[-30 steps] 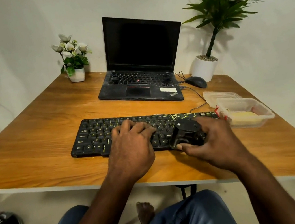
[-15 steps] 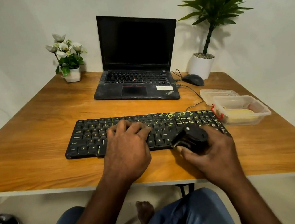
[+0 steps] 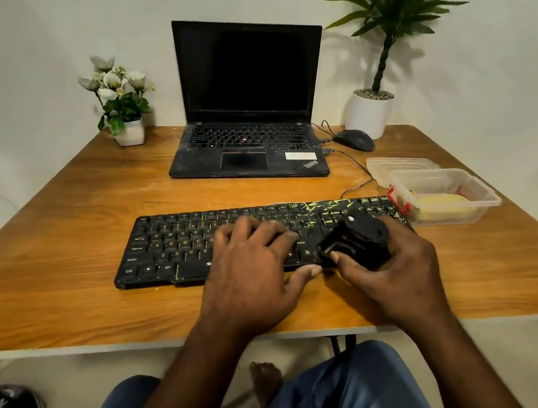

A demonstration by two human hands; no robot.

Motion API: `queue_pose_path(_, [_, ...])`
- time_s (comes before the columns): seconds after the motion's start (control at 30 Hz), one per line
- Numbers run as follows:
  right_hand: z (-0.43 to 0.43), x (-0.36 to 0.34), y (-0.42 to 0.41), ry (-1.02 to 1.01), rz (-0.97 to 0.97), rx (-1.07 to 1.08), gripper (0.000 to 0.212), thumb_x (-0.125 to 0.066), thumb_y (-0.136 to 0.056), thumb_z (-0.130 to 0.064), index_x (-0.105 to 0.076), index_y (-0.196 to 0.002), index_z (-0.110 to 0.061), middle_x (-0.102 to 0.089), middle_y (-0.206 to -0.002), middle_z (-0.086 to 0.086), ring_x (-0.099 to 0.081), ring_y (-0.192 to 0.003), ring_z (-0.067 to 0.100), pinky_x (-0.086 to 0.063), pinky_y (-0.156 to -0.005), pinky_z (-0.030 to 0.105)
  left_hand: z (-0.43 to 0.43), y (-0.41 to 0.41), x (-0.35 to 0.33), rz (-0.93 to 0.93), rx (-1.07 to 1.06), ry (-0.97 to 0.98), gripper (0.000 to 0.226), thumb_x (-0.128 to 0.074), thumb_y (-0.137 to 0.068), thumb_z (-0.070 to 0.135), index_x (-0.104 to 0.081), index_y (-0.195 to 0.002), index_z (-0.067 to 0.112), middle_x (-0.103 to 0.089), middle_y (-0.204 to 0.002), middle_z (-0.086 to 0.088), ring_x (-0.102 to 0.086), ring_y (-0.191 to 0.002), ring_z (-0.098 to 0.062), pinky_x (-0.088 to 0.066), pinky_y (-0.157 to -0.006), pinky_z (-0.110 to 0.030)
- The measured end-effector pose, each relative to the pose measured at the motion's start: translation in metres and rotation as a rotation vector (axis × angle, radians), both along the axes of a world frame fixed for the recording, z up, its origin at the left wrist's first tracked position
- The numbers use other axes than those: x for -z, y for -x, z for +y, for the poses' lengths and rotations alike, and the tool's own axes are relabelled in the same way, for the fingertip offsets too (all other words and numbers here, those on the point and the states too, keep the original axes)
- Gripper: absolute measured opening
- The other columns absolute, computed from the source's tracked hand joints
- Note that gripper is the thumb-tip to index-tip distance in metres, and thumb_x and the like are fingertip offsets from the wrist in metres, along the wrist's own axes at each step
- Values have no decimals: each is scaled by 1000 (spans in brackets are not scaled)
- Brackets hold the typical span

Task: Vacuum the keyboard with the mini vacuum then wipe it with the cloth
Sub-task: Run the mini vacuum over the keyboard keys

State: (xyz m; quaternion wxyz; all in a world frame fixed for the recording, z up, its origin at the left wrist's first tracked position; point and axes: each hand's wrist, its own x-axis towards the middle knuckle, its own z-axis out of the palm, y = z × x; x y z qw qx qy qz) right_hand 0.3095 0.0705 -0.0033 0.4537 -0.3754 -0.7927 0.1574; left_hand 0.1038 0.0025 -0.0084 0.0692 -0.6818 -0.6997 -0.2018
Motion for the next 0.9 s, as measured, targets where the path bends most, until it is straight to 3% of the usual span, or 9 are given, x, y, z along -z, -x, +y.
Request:
queue_pose_path(0.07, [9, -13, 5, 19, -119, -66, 43, -89, -75, -25, -64, -111, -26, -67, -100, -4, -66, -91, 15, -59, -72, 32, 1, 1, 0, 2, 6, 30, 71, -39, -90, 78, -55, -143, 36, -55, -142, 14, -38, -132, -18, -30, -107, -46])
queue_pose_path(0.2, [27, -39, 16, -10, -414, -129, 40, -86, -78, -29, -68, -111, -17, -59, -97, -10, -57, -87, 9, -43, -68, 18, 3, 5, 0, 6, 6, 37, 69, -47, -90, 77, -50, -147, 37, -50, -146, 16, -33, -134, -16, -27, -110, -45])
queue_pose_path(0.33, [32, -60, 14, 56, -642, -277, 42, -83, -78, -38, -70, -116, -23, -61, -101, -16, -56, -92, 1, -49, -71, 16, 2, 4, 0, -9, -8, 26, 65, -51, -92, 72, -55, -143, 33, -52, -147, 14, -34, -135, -18, -28, -111, -46])
queue_pose_path(0.4, [35, -65, 11, 92, -642, -322, 46, -85, -78, -38, -71, -120, -26, -63, -103, -19, -57, -94, -2, -49, -74, 16, 3, 4, 0, 0, -17, 32, 65, -49, -92, 72, -51, -146, 35, -49, -150, 15, -32, -137, -17, -26, -113, -46])
queue_pose_path(0.53, [35, -60, 15, 25, -553, -213, 46, -86, -77, -35, -70, -120, -27, -57, -95, -24, -53, -90, -5, -39, -69, 13, 2, 4, -1, 6, -18, 29, 68, -45, -93, 75, -46, -150, 38, -47, -150, 18, -29, -137, -15, -25, -113, -44])
queue_pose_path(0.63, [34, -60, 13, 146, -559, -294, 49, -88, -76, -35, -70, -121, -30, -62, -100, -25, -57, -94, -6, -43, -71, 9, 2, 4, -1, -3, -14, 30, 68, -47, -93, 73, -48, -150, 36, -47, -151, 17, -29, -138, -16, -25, -113, -45])
queue_pose_path(0.77, [39, -58, 11, 114, -470, -194, 52, -87, -76, -37, -71, -124, -27, -68, -106, -15, -61, -100, 5, -51, -78, 22, 2, 4, 0, -8, -17, 23, 68, -47, -93, 75, -47, -150, 38, -48, -150, 17, -31, -136, -16, -26, -112, -45])
queue_pose_path(0.9, [37, -61, 8, 258, -508, -375, 54, -89, -76, -33, -70, -126, -31, -70, -111, -20, -62, -104, -3, -49, -80, 13, 3, 4, 0, -9, -15, 23, 67, -47, -94, 72, -44, -151, 38, -45, -152, 18, -28, -138, -15, -24, -113, -44])
